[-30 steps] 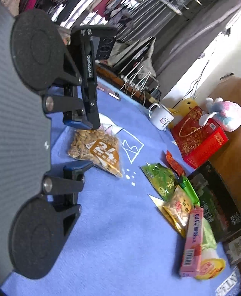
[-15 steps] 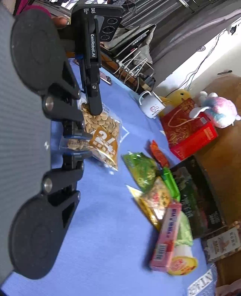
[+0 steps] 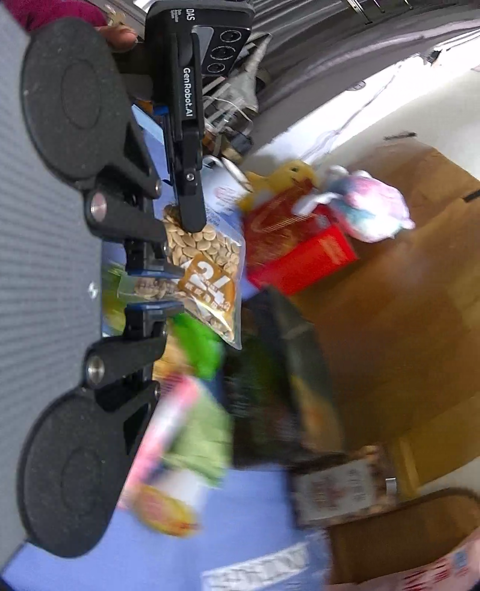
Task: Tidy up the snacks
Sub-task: 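Carry the nut packet with the right gripper and release it into the tin, then grasp the green snack packet with the right gripper, then lift the green packet with the right gripper and drop it into the tin, then move the open right gripper back toward the red-orange jerky packet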
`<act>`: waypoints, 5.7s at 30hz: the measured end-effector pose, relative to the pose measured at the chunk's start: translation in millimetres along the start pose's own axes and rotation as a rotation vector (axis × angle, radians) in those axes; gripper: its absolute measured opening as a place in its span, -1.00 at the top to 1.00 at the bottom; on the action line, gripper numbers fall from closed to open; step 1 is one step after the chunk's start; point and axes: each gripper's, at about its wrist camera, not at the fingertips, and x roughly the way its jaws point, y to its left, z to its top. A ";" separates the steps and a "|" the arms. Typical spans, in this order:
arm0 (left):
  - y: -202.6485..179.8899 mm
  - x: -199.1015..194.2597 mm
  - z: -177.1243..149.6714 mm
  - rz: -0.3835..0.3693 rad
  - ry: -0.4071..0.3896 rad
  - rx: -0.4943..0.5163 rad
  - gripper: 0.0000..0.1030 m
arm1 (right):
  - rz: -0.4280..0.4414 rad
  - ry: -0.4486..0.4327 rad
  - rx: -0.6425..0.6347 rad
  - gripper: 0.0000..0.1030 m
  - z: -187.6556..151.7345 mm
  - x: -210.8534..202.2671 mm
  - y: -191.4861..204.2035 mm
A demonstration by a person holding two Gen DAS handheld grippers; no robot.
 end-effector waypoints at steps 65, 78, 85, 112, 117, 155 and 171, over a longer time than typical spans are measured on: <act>88.7 -52.3 -95.5 0.119 0.087 -0.299 0.46 | 0.069 0.329 -0.123 0.31 -59.0 72.2 68.8; 36.3 -62.8 -138.5 0.064 0.133 -0.160 0.44 | 0.132 0.324 -0.117 0.01 -107.7 1.2 75.8; 8.1 -50.9 -145.9 0.037 0.167 -0.095 0.36 | 0.076 0.268 -0.100 0.00 -117.3 -27.8 67.4; 12.1 -60.3 -142.2 0.021 0.134 -0.109 0.29 | -0.012 0.208 -0.242 0.29 -127.4 -18.7 88.2; 10.5 -62.5 -115.0 0.034 0.074 -0.074 0.29 | 0.002 0.157 -0.263 0.31 -109.3 -13.7 89.5; -28.8 108.8 56.0 0.062 -0.032 0.127 0.18 | -0.225 -0.178 -0.135 0.05 63.2 24.7 -55.8; 70.2 -30.3 -67.9 0.181 -0.051 -0.082 0.08 | -0.055 0.123 -0.103 0.05 -48.1 41.7 16.4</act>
